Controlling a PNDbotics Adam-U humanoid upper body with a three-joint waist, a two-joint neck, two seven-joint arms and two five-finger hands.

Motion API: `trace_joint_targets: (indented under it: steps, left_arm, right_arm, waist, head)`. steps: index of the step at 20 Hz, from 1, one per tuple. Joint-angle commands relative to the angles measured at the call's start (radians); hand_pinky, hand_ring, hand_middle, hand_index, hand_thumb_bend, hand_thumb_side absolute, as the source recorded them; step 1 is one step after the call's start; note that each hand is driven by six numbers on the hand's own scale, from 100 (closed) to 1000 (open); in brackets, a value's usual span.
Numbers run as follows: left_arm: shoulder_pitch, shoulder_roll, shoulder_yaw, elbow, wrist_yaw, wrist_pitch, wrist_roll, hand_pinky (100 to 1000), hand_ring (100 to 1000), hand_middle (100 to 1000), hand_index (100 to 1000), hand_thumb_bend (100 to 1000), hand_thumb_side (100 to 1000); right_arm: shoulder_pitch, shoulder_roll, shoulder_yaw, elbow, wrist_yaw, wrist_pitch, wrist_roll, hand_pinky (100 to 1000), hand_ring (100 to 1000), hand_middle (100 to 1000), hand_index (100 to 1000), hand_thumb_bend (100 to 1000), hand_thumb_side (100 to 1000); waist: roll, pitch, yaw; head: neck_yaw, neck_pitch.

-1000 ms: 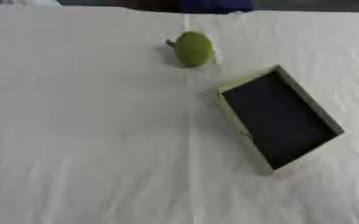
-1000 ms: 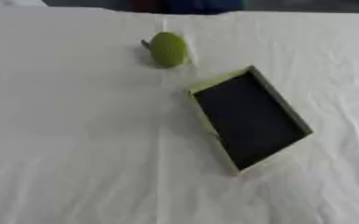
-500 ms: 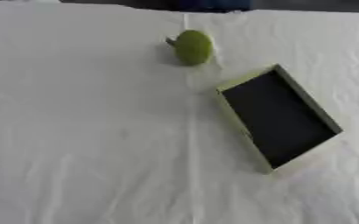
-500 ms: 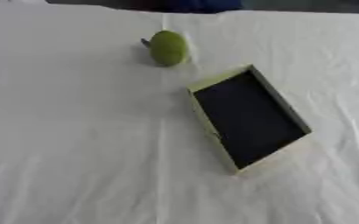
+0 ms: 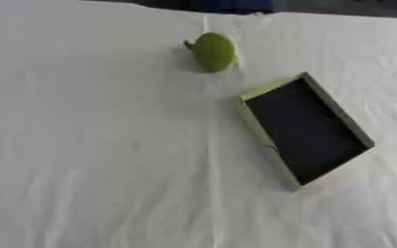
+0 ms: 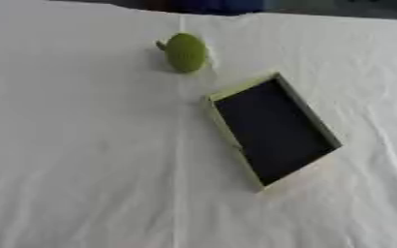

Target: Pick up objects on the table and place them in the box.

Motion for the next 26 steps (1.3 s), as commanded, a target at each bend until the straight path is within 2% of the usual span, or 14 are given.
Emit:
trace_joint_targets:
  steps: [1, 7, 11, 14, 20, 22, 26]
  left_arm:
    - [-0.008, 0.030, -0.001, -0.015, -0.006, 0.000, -0.004, 762, 849, 633, 719, 242, 492]
    - [-0.009, 0.031, -0.004, -0.015, -0.004, 0.000, -0.008, 762, 849, 633, 719, 242, 492]
    - [-0.010, 0.031, -0.005, -0.015, -0.004, 0.000, -0.009, 762, 849, 633, 719, 241, 492]
    - [-0.010, 0.030, -0.005, -0.015, -0.004, 0.000, -0.009, 762, 849, 633, 719, 240, 492]
    - [-0.011, 0.029, -0.007, -0.015, -0.002, 0.001, -0.012, 762, 850, 633, 719, 238, 493]
    - [-0.010, 0.028, -0.008, -0.015, -0.001, 0.002, -0.012, 762, 850, 633, 719, 237, 494]
    - [-0.011, 0.027, -0.009, -0.015, 0.000, 0.002, -0.013, 762, 851, 633, 719, 236, 494]
  right_arm:
    - [-0.034, -0.039, 0.034, 0.013, 0.035, -0.032, 0.061, 811, 834, 844, 893, 248, 514]
    - [-0.083, -0.020, 0.091, 0.032, 0.063, -0.095, 0.221, 815, 854, 857, 902, 307, 513]
    - [-0.098, -0.007, 0.098, 0.050, 0.055, -0.143, 0.333, 825, 865, 869, 917, 321, 494]
    - [-0.108, 0.002, 0.095, 0.069, 0.040, -0.158, 0.387, 828, 866, 871, 919, 328, 467]
    - [-0.135, 0.027, 0.099, 0.107, -0.006, -0.135, 0.419, 842, 860, 862, 922, 304, 370]
    - [-0.147, 0.038, 0.105, 0.119, -0.025, -0.117, 0.426, 845, 858, 865, 928, 286, 367]
    - [-0.184, 0.071, 0.126, 0.147, -0.042, -0.071, 0.448, 855, 860, 871, 943, 289, 306]
  waist:
    - [0.002, -0.027, 0.002]
    - [0.000, -0.029, 0.005]
    - [0.001, -0.028, 0.005]
    - [0.003, -0.028, 0.005]
    - [0.008, -0.028, 0.002]
    - [0.009, -0.028, 0.002]
    - [0.012, -0.028, 0.002]
  head:
    - [-0.005, -0.003]
    - [-0.009, -0.003]
    - [-0.009, -0.005]
    - [-0.009, -0.007]
    - [-0.012, -0.009]
    - [-0.014, -0.009]
    - [-0.016, -0.008]
